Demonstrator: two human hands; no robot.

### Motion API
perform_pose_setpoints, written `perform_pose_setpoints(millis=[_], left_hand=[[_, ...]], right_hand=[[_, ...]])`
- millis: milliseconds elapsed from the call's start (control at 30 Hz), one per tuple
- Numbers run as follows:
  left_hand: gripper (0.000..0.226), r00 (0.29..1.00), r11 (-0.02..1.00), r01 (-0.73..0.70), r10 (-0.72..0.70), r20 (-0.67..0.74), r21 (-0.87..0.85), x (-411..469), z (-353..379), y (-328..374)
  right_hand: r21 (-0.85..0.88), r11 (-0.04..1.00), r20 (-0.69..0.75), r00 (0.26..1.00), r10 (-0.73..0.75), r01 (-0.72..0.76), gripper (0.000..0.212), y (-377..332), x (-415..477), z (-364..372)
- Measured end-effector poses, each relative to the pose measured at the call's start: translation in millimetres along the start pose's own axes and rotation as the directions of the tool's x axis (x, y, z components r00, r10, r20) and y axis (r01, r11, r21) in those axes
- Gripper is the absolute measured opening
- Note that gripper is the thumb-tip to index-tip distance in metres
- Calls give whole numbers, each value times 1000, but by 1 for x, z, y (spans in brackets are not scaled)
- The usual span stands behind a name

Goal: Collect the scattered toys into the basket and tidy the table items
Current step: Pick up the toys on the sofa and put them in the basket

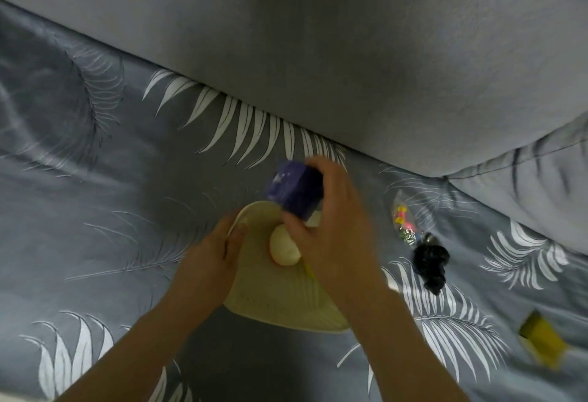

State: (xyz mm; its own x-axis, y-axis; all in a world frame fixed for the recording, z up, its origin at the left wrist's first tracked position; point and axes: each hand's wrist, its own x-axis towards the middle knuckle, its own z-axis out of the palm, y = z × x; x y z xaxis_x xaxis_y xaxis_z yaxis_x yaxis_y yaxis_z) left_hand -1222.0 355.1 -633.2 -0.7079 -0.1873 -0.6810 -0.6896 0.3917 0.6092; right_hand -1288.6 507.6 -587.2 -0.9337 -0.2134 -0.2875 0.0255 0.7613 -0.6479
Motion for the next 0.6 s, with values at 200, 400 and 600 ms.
perform_pose_setpoints(millis=[200,400,600], left_hand=[[58,992,991,-122,119,-48,-49,-14,-5,16],[64,987,989,-143,146,-68,43,-19,4,28],[40,986,983,-158,163,-41,88,-19,42,41]], right_hand=[[-84,984,175,975,-139,155,50,9,-49,23],[-402,878,152,965,-215,259,47,23,-31,32],[-505,847,111,986,-128,167,35,49,-39,29]])
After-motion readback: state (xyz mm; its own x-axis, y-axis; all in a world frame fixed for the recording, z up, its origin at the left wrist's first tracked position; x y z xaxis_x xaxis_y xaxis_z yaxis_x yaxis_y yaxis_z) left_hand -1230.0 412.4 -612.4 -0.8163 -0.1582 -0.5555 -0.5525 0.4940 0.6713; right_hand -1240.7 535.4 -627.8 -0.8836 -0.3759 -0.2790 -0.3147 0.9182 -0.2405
